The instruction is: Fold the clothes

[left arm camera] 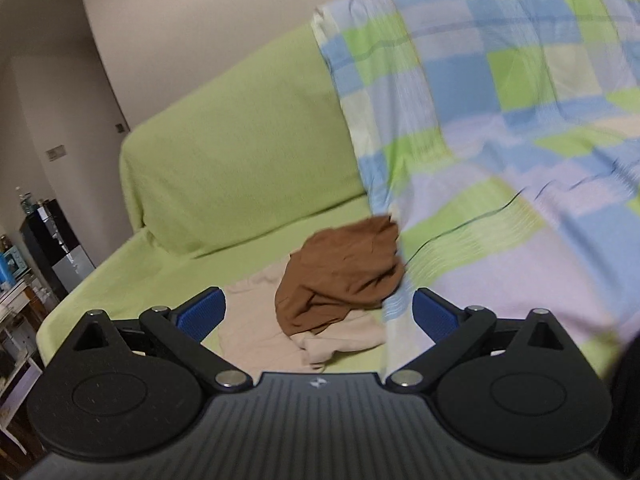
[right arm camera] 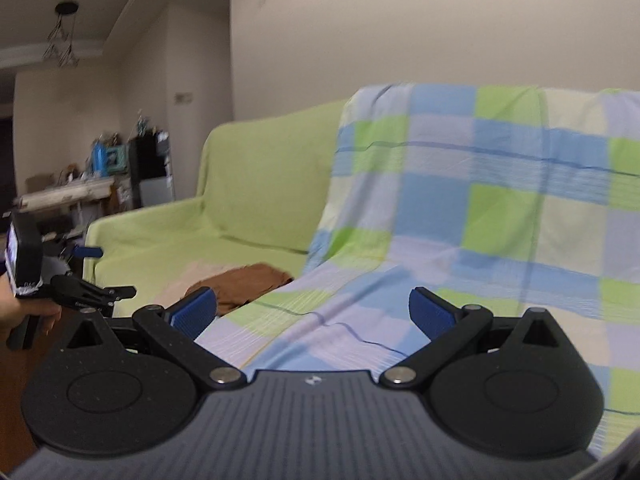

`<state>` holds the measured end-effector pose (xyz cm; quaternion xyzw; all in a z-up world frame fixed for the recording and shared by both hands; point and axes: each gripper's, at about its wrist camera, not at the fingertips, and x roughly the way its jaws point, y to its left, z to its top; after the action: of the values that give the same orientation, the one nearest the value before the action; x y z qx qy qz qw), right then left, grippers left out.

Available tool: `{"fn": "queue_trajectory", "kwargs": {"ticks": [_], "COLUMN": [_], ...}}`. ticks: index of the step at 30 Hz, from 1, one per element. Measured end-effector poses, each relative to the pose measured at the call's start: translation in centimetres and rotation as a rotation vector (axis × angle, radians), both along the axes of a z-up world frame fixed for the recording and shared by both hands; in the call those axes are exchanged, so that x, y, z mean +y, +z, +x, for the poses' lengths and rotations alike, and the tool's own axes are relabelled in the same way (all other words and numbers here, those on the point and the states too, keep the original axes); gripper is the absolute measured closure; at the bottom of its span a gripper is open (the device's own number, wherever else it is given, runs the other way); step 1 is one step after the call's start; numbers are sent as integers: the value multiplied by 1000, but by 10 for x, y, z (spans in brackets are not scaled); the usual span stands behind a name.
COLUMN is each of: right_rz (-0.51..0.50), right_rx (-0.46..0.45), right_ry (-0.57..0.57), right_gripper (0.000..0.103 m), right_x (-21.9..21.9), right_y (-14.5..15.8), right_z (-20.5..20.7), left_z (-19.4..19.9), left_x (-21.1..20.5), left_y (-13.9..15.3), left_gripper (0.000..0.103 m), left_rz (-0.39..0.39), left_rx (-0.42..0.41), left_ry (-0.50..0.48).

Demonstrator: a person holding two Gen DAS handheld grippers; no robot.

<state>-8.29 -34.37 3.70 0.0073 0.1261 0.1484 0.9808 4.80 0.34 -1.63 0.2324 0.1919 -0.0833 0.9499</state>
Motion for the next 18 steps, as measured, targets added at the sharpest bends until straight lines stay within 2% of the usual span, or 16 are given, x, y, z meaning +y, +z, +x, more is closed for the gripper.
{"fn": "queue_trajectory", "kwargs": {"ticks": [2, 8, 15, 18], "right_rz": [0, 4, 10, 18], "right_rx": [19, 116, 215, 232], "right_ry": [9, 55, 65, 61], "right_gripper": [1, 1, 1, 1], "right_x": [1, 24, 37, 39], "right_y": [-4, -34, -79, -87], "right_z": [16, 111, 173, 177], "left_z": [33, 127, 156, 156], "left_x": [4, 9, 5, 3], "left_y": [-14, -60, -87, -91], "left_gripper": [15, 21, 22, 22], "left_rz": [28, 104, 161, 183], "left_rx": [23, 72, 93, 96], "left_ry": [-20, -85, -148, -166]}}
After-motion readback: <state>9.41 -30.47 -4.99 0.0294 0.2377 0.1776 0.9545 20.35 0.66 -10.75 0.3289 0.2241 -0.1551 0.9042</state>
